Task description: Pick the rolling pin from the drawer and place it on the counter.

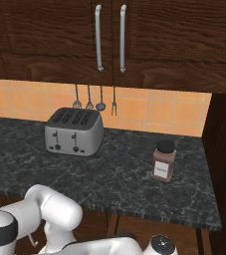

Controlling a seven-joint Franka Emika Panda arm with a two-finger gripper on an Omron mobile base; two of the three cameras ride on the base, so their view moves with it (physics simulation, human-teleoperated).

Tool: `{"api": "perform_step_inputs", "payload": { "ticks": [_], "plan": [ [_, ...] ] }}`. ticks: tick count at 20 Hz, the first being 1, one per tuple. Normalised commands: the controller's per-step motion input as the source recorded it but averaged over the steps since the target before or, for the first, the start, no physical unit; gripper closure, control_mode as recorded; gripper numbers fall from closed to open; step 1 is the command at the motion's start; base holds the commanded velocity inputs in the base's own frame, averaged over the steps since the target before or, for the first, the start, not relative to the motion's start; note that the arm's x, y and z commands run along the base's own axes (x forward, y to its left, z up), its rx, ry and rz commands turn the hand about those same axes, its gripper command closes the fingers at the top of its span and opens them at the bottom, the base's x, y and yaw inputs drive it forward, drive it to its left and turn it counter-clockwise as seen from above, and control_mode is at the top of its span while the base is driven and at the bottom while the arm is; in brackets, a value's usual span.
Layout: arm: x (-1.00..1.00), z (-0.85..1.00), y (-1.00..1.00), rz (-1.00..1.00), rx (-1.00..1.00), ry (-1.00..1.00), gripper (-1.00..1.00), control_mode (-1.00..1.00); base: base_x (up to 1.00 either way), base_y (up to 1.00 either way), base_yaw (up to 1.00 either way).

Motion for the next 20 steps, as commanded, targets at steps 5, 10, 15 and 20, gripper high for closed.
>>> {"api": "perform_step_inputs", "payload": {
  "ticks": [5,10,15,20],
  "plan": [
    [0.71,0.36,0.05,0.01,0.12,-0.12,-1.00,-1.00,0.00,0.00,0.00],
    [0.64,0.00,0.25,-0.03,0.02,-0.11,-1.00,-1.00,0.00,0.00,0.00],
    [0.32,0.00,0.58,-0.12,0.00,-0.12,-1.00,-1.00,0.00,0.00,0.00],
    [0.19,-0.14,0.25,-0.03,0.00,-0.04,-1.00,-1.00,0.00,0.00,0.00]
  ]
}}
